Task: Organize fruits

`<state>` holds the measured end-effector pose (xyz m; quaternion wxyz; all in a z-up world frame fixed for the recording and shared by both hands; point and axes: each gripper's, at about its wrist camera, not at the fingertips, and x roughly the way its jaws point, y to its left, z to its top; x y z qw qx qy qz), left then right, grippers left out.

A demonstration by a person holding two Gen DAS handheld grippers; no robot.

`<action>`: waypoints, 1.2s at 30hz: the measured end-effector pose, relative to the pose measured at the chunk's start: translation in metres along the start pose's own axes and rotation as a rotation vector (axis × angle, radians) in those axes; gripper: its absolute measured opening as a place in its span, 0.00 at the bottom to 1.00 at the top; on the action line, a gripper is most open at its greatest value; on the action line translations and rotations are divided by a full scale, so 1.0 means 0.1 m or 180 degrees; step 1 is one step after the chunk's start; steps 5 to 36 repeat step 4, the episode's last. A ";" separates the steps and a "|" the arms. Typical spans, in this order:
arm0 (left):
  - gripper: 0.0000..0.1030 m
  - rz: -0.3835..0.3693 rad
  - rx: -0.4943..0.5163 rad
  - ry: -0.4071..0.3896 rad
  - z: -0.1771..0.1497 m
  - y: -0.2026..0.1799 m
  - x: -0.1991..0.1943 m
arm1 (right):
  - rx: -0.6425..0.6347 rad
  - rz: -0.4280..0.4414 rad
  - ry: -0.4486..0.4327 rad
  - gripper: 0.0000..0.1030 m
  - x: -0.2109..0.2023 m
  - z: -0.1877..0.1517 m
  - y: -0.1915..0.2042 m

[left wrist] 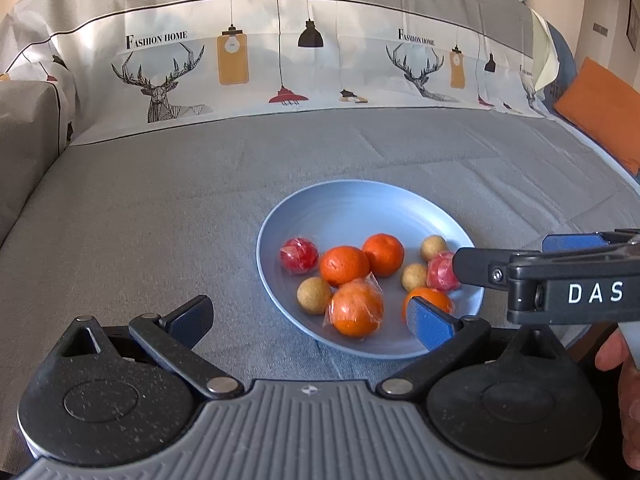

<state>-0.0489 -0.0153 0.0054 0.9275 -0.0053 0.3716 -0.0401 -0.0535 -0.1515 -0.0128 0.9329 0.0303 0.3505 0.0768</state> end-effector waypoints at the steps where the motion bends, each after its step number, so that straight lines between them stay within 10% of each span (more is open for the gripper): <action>1: 1.00 -0.0007 -0.0002 -0.0016 0.01 0.01 0.00 | 0.0002 -0.0003 -0.0009 0.99 0.00 0.01 0.00; 36: 1.00 -0.0006 -0.0019 -0.0057 0.04 0.02 -0.01 | 0.0044 -0.0039 -0.0070 0.99 0.00 0.04 -0.02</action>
